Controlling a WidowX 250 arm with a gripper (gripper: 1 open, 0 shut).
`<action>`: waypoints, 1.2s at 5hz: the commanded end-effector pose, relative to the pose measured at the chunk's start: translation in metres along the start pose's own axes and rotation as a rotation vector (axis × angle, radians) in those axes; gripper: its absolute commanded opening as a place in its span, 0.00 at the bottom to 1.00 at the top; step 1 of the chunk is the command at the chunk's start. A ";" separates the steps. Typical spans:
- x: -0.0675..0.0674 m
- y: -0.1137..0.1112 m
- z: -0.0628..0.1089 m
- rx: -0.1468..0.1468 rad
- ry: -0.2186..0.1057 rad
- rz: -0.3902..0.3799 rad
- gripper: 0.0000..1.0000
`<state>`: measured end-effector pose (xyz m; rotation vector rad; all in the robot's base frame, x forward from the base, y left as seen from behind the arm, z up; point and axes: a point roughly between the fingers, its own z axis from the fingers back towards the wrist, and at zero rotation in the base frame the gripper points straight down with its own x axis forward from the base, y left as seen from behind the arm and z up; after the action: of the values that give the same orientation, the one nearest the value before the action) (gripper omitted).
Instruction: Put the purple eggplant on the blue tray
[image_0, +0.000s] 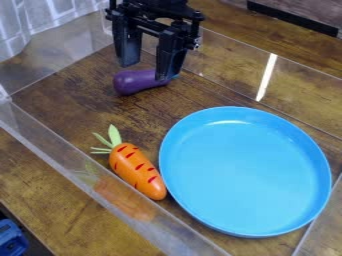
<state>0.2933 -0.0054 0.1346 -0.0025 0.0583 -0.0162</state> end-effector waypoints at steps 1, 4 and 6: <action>-0.004 -0.001 -0.009 0.002 0.003 -0.011 0.00; -0.002 0.005 -0.031 0.021 -0.008 -0.020 0.00; -0.007 0.001 -0.018 0.023 -0.027 0.004 0.00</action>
<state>0.2801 -0.0026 0.0962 0.0177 0.1009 -0.0046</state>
